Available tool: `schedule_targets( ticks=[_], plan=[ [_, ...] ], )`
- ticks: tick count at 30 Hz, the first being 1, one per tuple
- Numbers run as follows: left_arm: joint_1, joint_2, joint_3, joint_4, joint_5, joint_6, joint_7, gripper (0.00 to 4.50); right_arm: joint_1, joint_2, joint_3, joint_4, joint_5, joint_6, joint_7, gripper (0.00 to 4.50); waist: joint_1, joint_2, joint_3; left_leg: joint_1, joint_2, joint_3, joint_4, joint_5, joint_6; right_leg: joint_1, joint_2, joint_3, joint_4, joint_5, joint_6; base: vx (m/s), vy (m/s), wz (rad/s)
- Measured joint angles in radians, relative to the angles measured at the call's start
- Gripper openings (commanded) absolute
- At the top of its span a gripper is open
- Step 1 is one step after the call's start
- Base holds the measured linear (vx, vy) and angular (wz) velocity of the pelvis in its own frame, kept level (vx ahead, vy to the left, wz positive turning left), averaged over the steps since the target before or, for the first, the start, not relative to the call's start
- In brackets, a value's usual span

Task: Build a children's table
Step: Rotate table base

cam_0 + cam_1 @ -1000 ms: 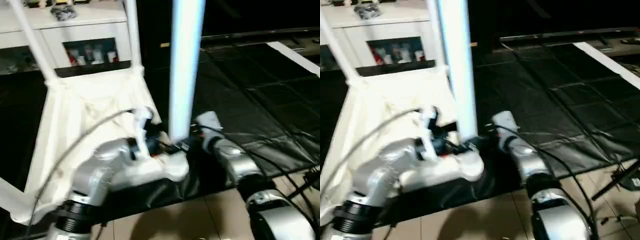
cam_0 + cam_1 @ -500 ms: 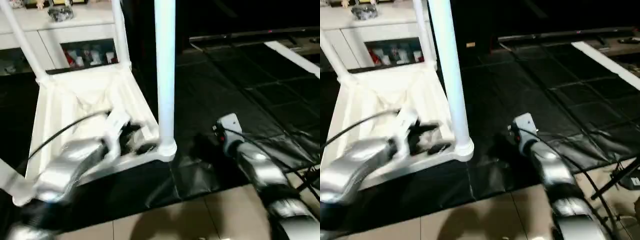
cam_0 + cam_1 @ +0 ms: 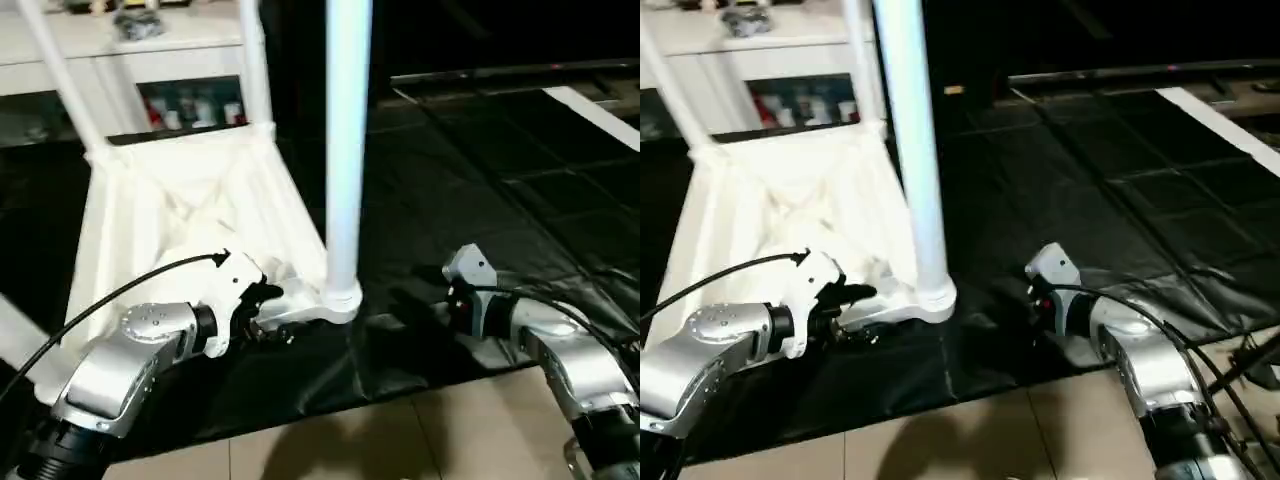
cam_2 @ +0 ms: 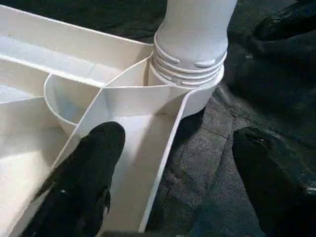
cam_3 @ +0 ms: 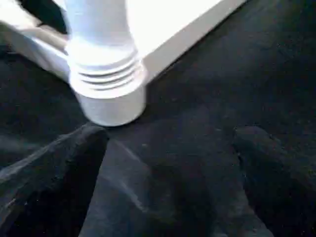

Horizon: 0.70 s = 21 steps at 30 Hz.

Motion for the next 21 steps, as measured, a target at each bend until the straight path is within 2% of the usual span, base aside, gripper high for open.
schedule_targets(
  ticks=[8,14,21],
  plan=[
    [-0.034,-0.001,-0.034,0.086,0.04,-0.041,-0.01,2.94,0.008,-0.033,0.011,-0.089,0.029,0.031,0.079,4.5,0.002,-0.001,0.0,-0.001,0.0,0.0,0.0,0.0,0.0,0.0,0.0,0.0,0.0,0.001,-0.002,0.0,0.0,0.0],
    [-0.091,0.002,-0.041,0.17,0.048,-0.045,-0.042,2.4,0.031,-0.044,0.012,-0.101,0.036,0.032,0.096,4.5,0.003,0.002,-0.001,-0.001,0.0,-0.001,0.0,0.0,0.0,0.0,0.0,0.0,0.0,0.001,-0.002,0.0,0.0,0.0],
    [-0.096,0.007,-0.049,0.192,0.047,-0.045,-0.091,1.87,0.039,-0.051,0.011,-0.126,0.037,0.045,0.099,4.5,-0.001,0.004,-0.001,0.0,0.0,-0.001,0.0,0.0,0.0,0.0,0.0,0.0,0.0,0.001,-0.002,0.0,0.0,0.0]
  ],
)
